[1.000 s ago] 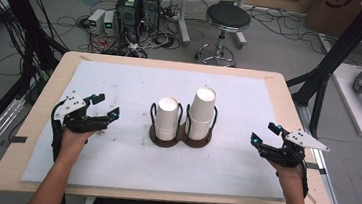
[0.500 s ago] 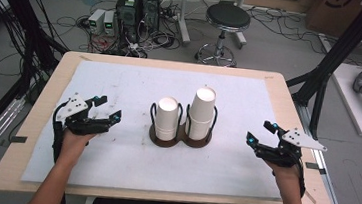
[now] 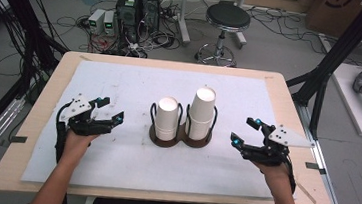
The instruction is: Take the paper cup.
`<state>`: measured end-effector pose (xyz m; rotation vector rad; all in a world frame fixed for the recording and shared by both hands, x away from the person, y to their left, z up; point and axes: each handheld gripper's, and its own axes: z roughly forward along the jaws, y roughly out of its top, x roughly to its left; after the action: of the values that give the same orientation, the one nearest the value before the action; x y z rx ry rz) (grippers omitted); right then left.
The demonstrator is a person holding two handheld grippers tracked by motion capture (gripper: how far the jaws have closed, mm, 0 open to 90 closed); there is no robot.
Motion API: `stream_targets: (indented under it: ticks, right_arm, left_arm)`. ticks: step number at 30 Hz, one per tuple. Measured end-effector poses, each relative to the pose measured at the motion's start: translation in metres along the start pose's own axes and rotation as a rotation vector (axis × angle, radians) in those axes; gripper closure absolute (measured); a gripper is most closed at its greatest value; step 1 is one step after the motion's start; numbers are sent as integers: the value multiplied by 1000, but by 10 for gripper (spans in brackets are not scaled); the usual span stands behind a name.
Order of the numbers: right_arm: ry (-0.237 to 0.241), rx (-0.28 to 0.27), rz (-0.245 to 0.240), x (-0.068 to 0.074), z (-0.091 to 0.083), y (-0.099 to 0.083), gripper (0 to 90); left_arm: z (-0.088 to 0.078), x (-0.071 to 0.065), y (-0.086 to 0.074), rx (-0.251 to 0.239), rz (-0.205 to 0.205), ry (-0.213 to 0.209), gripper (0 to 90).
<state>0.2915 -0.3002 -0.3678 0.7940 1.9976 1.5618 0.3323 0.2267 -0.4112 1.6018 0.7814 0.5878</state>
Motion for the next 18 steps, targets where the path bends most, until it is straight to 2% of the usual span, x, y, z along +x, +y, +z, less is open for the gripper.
stream_targets:
  ticks: [9, 11, 18]
  right_arm:
    - [94, -16, -32, 21, 18, 4, 332]
    - [133, -21, -46, 28, 26, 5, 366]
    - [219, 9, -70, 45, 51, 8, 434]
  left_arm:
    - [-1, 2, -1, 4, -8, 6, 208]
    - [0, 1, -1, 5, -9, 5, 208]
    - [2, 0, -3, 20, -8, -8, 208]
